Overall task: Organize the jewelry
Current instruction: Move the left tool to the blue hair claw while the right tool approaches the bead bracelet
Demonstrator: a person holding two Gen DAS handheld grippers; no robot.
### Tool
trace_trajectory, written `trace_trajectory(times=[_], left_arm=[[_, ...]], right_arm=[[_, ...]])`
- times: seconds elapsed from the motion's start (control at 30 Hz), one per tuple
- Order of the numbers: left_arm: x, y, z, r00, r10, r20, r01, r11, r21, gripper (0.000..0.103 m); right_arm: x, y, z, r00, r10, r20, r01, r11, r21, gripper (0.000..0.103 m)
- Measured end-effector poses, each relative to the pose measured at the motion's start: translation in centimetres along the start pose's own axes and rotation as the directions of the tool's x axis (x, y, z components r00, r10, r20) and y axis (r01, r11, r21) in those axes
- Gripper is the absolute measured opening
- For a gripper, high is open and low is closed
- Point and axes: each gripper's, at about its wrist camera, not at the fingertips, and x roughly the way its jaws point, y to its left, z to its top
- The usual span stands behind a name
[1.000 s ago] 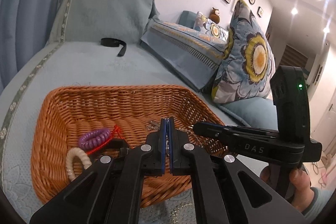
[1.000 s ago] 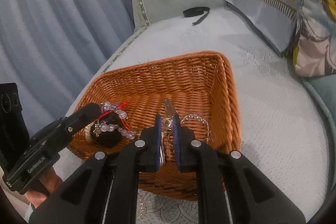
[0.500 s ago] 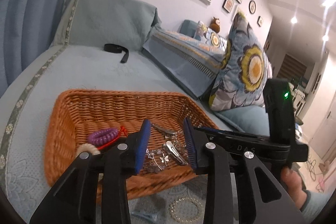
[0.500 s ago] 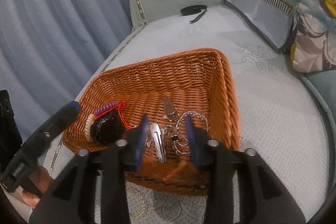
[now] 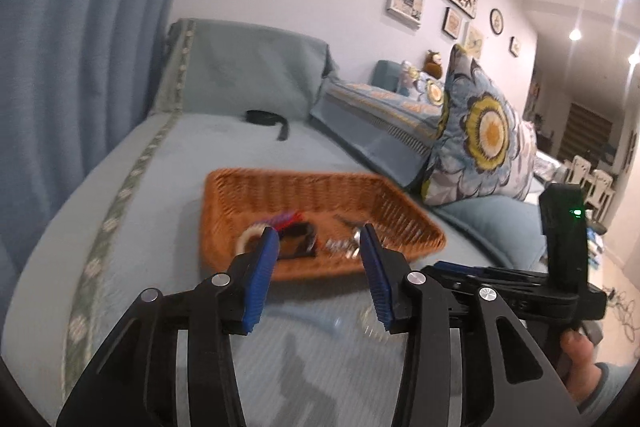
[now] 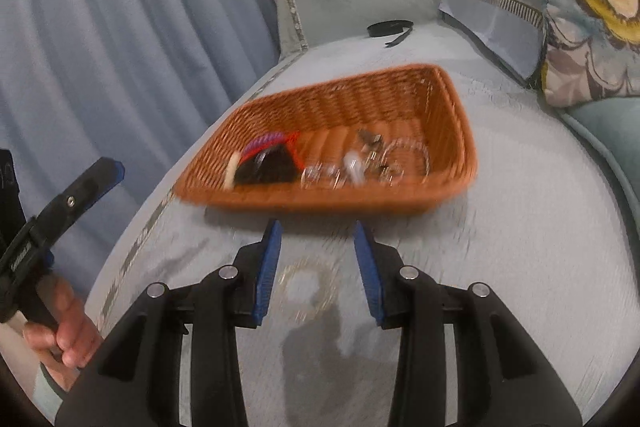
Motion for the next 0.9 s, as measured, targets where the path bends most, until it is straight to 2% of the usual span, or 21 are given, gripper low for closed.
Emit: trace_trajectory(times=[0.17,0.4,0.63,0.9], left_arm=[[-0.7,1.3,-2.9,0.998,0.024,-0.060,-0.027,0.999,-0.039,0.041],[-0.5,3.3,-5.6,0.993,0.054,-0.103,-0.064,0.993,-0.097,0.041],[-0.6,4.1,-6.2,0.993,0.054,-0.103,-0.068,0.988,-0.137,0.041],[0.7,2.9,-5.8,0.987,0.056,-0.153,-0.070,0.993,-0.093,0.041]], right_arm=[[-0.3,1.3,-2.7,0.999,-0.046,-0.001,0.046,0.998,-0.042,0.035],[-0.4,2.2,-3.8,0.995,-0.103,0.016,0.104,0.991,-0.079,0.035],[0.9,2.7,-3.7,0.984,-0.177,-0.008,0.175,0.978,-0.111,0.035],[4.6,2.5,-1.8,0.967,-0.231,-0.105,0.216,0.966,-0.141,0.032]])
